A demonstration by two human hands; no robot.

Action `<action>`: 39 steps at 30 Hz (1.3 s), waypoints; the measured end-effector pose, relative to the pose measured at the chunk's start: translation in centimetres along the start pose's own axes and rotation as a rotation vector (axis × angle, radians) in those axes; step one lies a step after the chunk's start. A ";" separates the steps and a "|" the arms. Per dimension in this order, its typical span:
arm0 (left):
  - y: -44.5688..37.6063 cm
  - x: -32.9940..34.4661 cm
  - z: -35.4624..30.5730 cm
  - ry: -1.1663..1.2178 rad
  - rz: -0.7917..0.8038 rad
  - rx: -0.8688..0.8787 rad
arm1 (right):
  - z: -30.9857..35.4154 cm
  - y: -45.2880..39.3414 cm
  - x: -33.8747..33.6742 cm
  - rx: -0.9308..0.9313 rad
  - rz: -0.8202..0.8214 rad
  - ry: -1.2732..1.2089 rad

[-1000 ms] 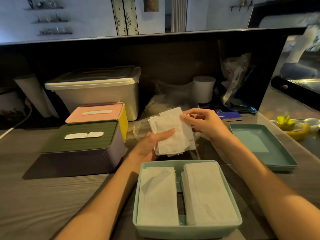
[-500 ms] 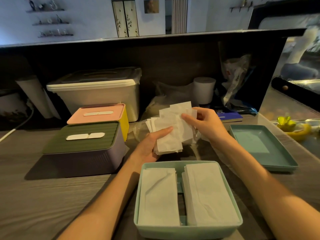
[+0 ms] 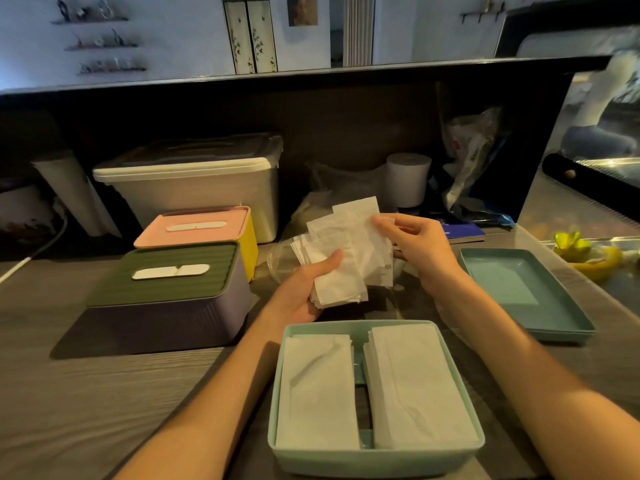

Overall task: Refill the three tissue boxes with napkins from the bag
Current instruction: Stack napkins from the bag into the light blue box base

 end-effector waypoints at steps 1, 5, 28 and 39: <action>0.0 -0.1 0.0 0.019 -0.005 0.001 | 0.1 -0.1 -0.3 -0.013 -0.026 0.001; -0.3 -0.9 -0.6 0.117 -0.029 0.045 | 1.1 -0.3 -2.9 -0.114 -0.251 0.058; 0.1 -3.4 -3.8 0.276 -0.211 0.294 | -0.1 -1.5 -5.5 0.049 -0.372 -0.153; 0.8 -3.8 -5.3 0.151 -0.320 0.433 | 2.2 -0.9 -2.1 -0.113 -0.104 0.137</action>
Point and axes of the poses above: each hand's wrist, its own y-axis away from the middle knuckle, its own x-axis out of the palm, z = x × y, the point moved 9 cm from there along -y, towards the middle knuckle, and after that the axes turned 13 degrees about y, right-handed, at the moved point
